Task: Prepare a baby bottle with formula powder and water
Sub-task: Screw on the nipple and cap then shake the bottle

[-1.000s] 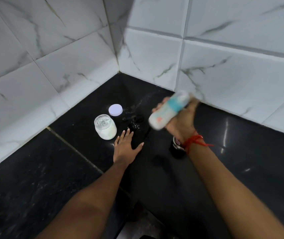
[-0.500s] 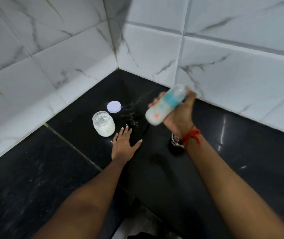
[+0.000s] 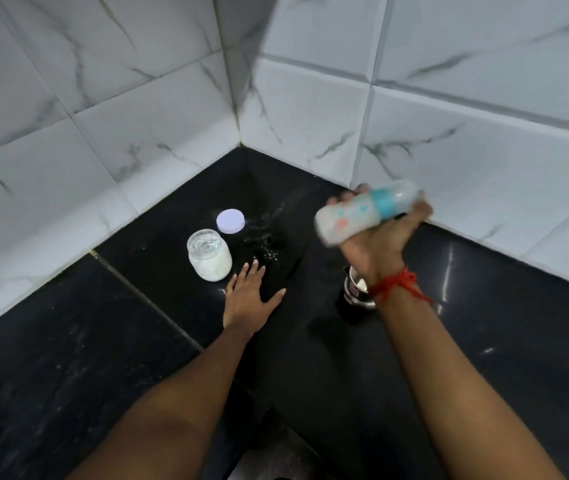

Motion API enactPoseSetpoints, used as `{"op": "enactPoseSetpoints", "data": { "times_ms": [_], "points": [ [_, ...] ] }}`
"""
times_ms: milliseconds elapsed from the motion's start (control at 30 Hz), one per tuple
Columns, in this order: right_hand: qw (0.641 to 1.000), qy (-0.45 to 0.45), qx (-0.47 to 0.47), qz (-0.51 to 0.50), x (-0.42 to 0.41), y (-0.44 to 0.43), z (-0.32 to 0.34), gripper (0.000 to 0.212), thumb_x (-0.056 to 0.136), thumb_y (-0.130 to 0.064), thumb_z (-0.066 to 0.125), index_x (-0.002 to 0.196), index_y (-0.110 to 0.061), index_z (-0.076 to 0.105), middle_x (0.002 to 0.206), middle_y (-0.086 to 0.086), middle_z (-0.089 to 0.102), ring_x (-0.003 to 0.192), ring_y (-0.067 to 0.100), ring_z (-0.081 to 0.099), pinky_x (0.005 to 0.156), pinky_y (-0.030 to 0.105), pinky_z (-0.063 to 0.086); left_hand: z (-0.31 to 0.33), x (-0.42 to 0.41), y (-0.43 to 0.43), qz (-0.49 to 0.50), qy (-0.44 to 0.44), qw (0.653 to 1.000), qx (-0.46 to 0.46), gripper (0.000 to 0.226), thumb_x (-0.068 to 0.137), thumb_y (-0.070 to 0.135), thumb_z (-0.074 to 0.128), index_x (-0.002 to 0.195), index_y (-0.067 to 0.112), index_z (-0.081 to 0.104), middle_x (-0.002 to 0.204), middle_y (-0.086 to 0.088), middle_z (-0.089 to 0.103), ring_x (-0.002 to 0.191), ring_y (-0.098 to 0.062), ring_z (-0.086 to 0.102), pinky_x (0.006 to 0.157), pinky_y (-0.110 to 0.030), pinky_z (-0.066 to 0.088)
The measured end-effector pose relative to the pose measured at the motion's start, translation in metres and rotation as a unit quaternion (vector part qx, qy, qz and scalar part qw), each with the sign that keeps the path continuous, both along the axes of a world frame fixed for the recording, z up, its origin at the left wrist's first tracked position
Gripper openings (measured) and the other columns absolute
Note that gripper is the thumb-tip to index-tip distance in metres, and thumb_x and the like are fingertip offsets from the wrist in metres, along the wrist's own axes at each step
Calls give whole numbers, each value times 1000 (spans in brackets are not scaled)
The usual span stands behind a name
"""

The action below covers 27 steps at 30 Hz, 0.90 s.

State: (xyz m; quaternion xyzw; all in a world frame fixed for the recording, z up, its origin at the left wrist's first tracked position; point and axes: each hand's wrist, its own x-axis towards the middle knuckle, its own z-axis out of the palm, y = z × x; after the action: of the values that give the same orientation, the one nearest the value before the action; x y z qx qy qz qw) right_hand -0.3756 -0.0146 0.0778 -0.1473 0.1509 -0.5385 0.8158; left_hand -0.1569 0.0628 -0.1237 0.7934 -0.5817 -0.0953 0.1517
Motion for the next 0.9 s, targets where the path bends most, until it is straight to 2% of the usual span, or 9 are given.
{"op": "enactPoseSetpoints", "data": {
  "times_ms": [100, 300, 367, 433, 500, 667, 767, 833, 900],
  "points": [
    [997, 33, -15, 71, 11, 6, 0, 67, 70, -75, 60, 82, -9, 54, 81, 6, 53, 76, 26, 51, 92, 47, 42, 2, 3, -4, -4, -6, 1000, 11, 86, 94, 78, 39, 161, 25, 32, 172, 7, 18, 159, -9, 5, 130, -38, 8],
    [989, 33, 15, 140, -2, 12, -9, 77, 67, -81, 67, 93, -9, 62, 91, 6, 61, 89, 26, 59, 111, 50, 37, 2, 4, -4, -2, -1, 1000, 12, 86, 93, 78, 39, 161, 26, 32, 172, 7, 17, 159, -9, 5, 130, -38, 7],
    [983, 93, -25, 158, -2, 14, -11, 64, 65, -68, 79, 95, -13, 64, 92, 6, 65, 93, 26, 65, 107, 51, 42, 2, 1, -2, -2, 2, 1000, 11, 86, 93, 78, 39, 161, 26, 32, 172, 7, 17, 159, -9, 5, 130, -38, 7],
    [972, 164, -62, 153, -3, 16, -6, 46, 63, -40, 88, 95, -17, 64, 95, 5, 64, 97, 27, 66, 99, 53, 48, 2, 1, -2, -1, 6, 1000, 7, 85, 94, 77, 40, 161, 25, 32, 172, 7, 18, 159, -9, 5, 130, -38, 8],
    [969, 198, -75, 131, -3, 16, -1, 31, 72, -24, 80, 96, -16, 63, 97, 4, 61, 100, 27, 67, 96, 54, 51, 3, 3, -2, 0, 3, 1000, 4, 84, 94, 76, 41, 161, 25, 33, 172, 7, 18, 159, -9, 5, 129, -37, 7],
    [943, 279, -137, 116, -6, 12, 11, 31, 71, -20, 76, 98, -13, 64, 86, -2, 65, 93, 24, 65, 87, 45, 55, 4, 0, -1, 1, 5, 1000, 4, 84, 94, 75, 43, 160, 24, 34, 171, 6, 20, 159, -9, 7, 129, -37, 8],
    [858, 432, -247, 129, -3, 10, 23, 34, 73, -22, 81, 100, -7, 68, 91, 3, 69, 87, 19, 68, 85, 40, 58, 3, 1, -1, 2, 7, 1000, -2, 83, 94, 74, 45, 160, 24, 35, 171, 6, 21, 159, -9, 8, 129, -37, 9],
    [764, 537, -331, 136, -3, 4, 31, 36, 76, -25, 86, 102, -5, 70, 97, 6, 74, 90, 17, 72, 87, 41, 60, 4, 0, -2, 4, 6, 1000, -2, 83, 94, 74, 46, 160, 24, 36, 171, 6, 22, 159, -10, 9, 129, -37, 10],
    [666, 607, -414, 131, -2, -6, 37, 43, 70, -40, 89, 102, -17, 71, 100, 1, 75, 94, 15, 73, 88, 39, 60, 5, 0, -2, 4, 7, 1000, 2, 83, 94, 74, 45, 160, 24, 35, 171, 6, 21, 159, -10, 9, 129, -38, 10]
  ]
}}
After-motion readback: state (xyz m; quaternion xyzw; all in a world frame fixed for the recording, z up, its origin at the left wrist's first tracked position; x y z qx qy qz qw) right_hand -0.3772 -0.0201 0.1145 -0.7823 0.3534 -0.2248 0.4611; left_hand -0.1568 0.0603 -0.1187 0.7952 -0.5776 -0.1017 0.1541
